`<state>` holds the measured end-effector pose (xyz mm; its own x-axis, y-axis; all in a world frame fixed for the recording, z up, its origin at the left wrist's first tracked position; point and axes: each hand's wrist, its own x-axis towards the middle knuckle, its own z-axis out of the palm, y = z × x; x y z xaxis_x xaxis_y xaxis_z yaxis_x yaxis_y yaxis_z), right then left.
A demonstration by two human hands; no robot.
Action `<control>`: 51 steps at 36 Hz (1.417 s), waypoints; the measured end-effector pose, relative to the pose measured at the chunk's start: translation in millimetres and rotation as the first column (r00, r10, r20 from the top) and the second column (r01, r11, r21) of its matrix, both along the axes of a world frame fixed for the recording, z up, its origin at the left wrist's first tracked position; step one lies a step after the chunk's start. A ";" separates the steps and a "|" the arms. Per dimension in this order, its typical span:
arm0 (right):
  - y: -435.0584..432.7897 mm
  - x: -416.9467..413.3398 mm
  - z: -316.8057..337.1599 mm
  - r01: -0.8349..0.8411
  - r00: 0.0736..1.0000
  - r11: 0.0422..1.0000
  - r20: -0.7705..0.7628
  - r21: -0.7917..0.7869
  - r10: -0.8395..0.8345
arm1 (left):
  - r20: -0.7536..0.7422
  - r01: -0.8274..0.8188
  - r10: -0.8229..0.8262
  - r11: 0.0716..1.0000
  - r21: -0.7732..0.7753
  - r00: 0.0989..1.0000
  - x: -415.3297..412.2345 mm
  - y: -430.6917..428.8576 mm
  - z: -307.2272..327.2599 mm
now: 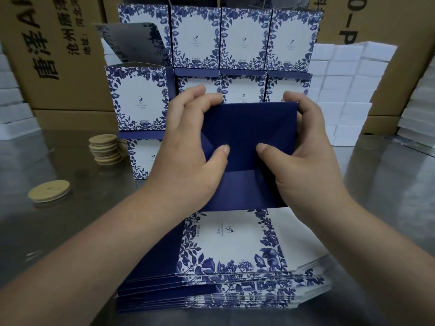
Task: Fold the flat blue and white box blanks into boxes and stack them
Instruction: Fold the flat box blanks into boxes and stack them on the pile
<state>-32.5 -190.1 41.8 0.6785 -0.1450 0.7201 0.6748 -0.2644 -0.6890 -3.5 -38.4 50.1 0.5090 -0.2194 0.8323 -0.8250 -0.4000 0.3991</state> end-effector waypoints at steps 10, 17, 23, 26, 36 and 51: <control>-0.4 -1.4 -0.3 0.015 1.000 1.000 0.007 0.001 -0.015 | 0.009 -0.001 0.001 1.000 0.010 1.000 -0.7 0.9 0.8; 0.2 -1.5 -2.3 0.009 1.000 1.000 0.030 0.007 -0.009 | 0.021 0.001 -0.001 1.000 0.016 1.000 -2.4 0.9 1.5; -0.2 -1.9 -3.3 0.027 0.999 1.000 0.029 -0.001 -0.027 | 0.028 0.004 -0.004 1.000 0.019 1.000 -2.9 0.9 1.7; 0.3 -2.1 -3.2 0.031 0.999 1.000 0.032 -0.003 -0.031 | 0.032 0.005 -0.005 1.000 0.020 0.999 -3.1 0.9 2.1; 1.3 -3.2 -2.4 0.030 0.999 1.000 0.030 0.005 -0.030 | 0.034 0.003 -0.004 1.000 0.011 0.999 -4.4 0.5 2.2; 1.0 -3.4 -5.5 0.073 0.997 0.997 0.033 0.006 -0.074 | 0.048 -0.016 0.015 1.000 0.020 0.999 -5.0 0.6 3.4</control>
<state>-35.9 -189.2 36.3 0.6413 -0.1973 0.7415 0.6765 -0.3106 -0.6677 -8.5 -37.7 53.5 0.4727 -0.2292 0.8509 -0.8363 -0.4210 0.3512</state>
